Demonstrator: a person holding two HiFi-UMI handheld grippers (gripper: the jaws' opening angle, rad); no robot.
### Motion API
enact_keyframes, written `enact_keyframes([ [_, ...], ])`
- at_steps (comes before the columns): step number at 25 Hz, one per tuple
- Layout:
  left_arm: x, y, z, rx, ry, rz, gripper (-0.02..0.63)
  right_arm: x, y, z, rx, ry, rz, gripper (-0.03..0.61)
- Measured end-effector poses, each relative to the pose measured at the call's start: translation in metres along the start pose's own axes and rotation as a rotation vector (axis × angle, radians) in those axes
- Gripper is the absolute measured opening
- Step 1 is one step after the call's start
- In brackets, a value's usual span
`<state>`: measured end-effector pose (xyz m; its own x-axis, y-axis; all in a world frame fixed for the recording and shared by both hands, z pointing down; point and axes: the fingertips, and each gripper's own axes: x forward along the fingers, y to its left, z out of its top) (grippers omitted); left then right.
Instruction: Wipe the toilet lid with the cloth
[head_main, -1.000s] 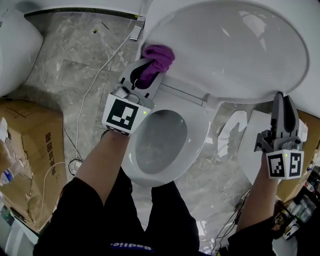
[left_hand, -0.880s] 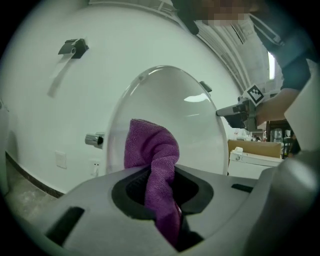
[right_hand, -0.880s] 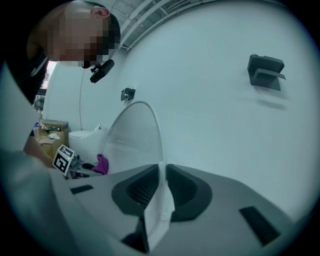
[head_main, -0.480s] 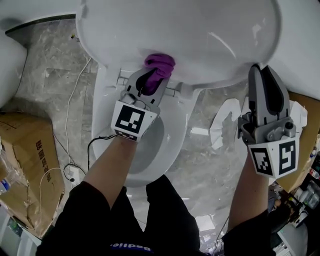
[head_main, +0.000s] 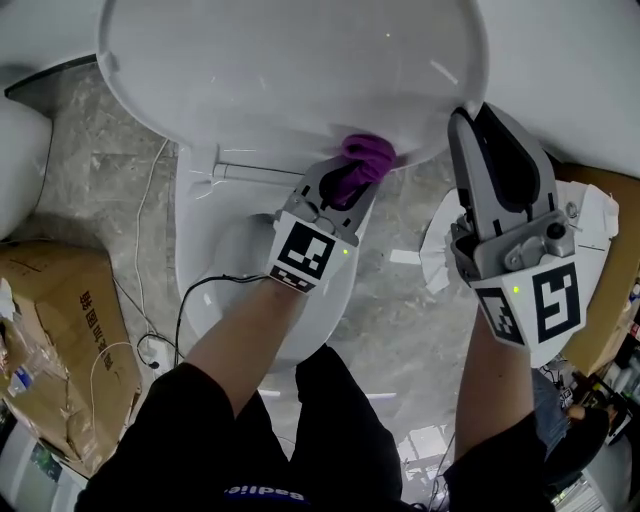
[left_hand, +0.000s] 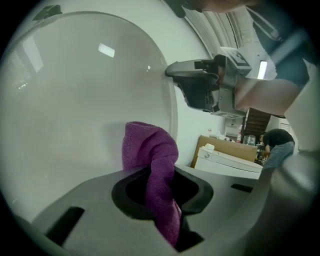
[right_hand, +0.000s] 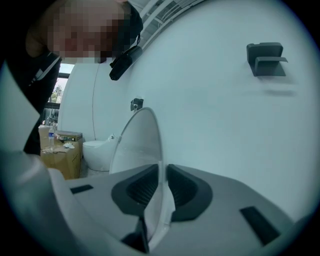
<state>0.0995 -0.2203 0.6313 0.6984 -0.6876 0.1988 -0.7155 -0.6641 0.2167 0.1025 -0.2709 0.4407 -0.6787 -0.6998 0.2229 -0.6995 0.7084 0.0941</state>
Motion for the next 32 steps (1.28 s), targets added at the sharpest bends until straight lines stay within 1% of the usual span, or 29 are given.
enact_keyframes([
  [1, 0.002, -0.008, 0.005, 0.006, -0.002, -0.024, 0.080, 0.000, 0.000, 0.000, 0.002, 0.004, -0.005, 0.069],
  [3, -0.002, -0.016, 0.015, 0.004, -0.004, -0.044, 0.081, 0.000, -0.001, -0.001, 0.001, 0.016, -0.016, 0.069],
  [7, -0.045, -0.012, 0.039, -0.004, 0.010, -0.022, 0.080, 0.000, 0.000, -0.002, -0.012, 0.053, -0.018, 0.069],
  [10, -0.094, -0.001, 0.061, -0.025, 0.014, 0.041, 0.080, 0.001, 0.002, -0.004, -0.036, 0.085, 0.003, 0.069],
  [13, -0.141, 0.004, 0.099, -0.056, -0.017, 0.124, 0.080, 0.000, 0.003, -0.005, -0.037, 0.112, 0.011, 0.069],
  [19, -0.226, -0.007, 0.170, -0.040, -0.034, 0.247, 0.080, -0.011, 0.014, -0.009, -0.041, 0.166, -0.005, 0.069],
  [22, -0.259, -0.016, 0.205, -0.019, -0.036, 0.285, 0.080, -0.020, 0.026, -0.007, -0.049, 0.207, 0.010, 0.069],
  [25, -0.283, -0.029, 0.236, 0.023, -0.046, 0.290, 0.080, -0.035, 0.042, -0.006, -0.072, 0.251, 0.041, 0.069],
  [28, -0.300, -0.038, 0.265, 0.042, -0.084, 0.273, 0.080, -0.049, 0.063, -0.002, -0.114, 0.263, 0.070, 0.069],
  [30, -0.307, -0.039, 0.276, 0.069, -0.094, 0.249, 0.080, -0.061, 0.076, -0.001, -0.136, 0.279, 0.074, 0.071],
  [32, -0.311, -0.039, 0.279, 0.092, -0.094, 0.223, 0.080, -0.073, 0.087, -0.001, -0.152, 0.291, 0.059, 0.070],
])
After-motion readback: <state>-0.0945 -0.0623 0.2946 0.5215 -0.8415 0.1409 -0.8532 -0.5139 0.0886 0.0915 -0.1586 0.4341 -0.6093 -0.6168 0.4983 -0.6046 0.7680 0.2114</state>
